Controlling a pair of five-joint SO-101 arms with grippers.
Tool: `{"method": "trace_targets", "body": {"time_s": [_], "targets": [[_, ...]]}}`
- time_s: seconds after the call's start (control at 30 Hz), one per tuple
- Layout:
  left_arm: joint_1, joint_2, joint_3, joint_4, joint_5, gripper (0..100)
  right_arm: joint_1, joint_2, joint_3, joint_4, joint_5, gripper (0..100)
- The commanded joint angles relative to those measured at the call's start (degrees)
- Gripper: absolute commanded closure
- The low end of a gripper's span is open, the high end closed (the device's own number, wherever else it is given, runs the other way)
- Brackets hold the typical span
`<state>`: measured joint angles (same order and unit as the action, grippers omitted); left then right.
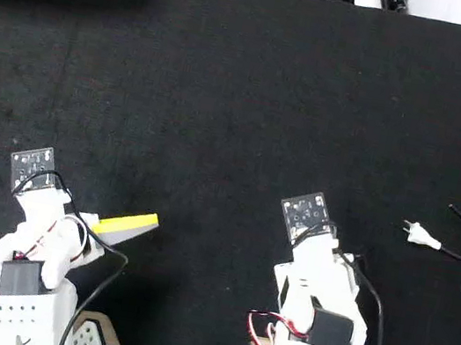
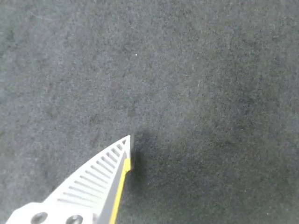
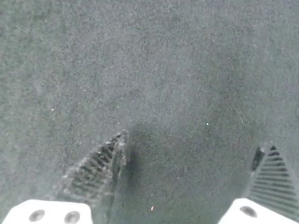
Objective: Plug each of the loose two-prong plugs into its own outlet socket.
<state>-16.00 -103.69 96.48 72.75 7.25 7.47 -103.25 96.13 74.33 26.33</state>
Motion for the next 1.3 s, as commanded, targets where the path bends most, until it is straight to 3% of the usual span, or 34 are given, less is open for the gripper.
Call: {"method": "trace_targets", "body": {"time_s": [0.0,0.5,0.6,0.83,0.97,1.27], "targets": [[3.9,-0.3,1.0,-1.0,0.4,29,-1.4,-3.9,0.5,0.1,-0.2,58.4],[32.6,-0.3,1.0,-1.2,0.1,29,-1.4,-3.9,0.5,0.1,0.1,58.4],[33.8,-0.3,1.0,-1.1,0.0,29,-1.4,-3.9,0.5,0.1,0.1,58.4],[23.1,-0.3,1.0,-1.6,-0.1,29,-1.1,-4.1,0.5,-0.6,0.2,58.3],[16.1,-0.3,0.7,-5.9,-0.1,29,-1.1,-3.9,0.5,-3.4,0.1,58.3],[-5.6,-0.3,-6.5,-6.2,-1.6,28,5.2,-3.9,0.0,-9.6,0.2,58.5]]}}
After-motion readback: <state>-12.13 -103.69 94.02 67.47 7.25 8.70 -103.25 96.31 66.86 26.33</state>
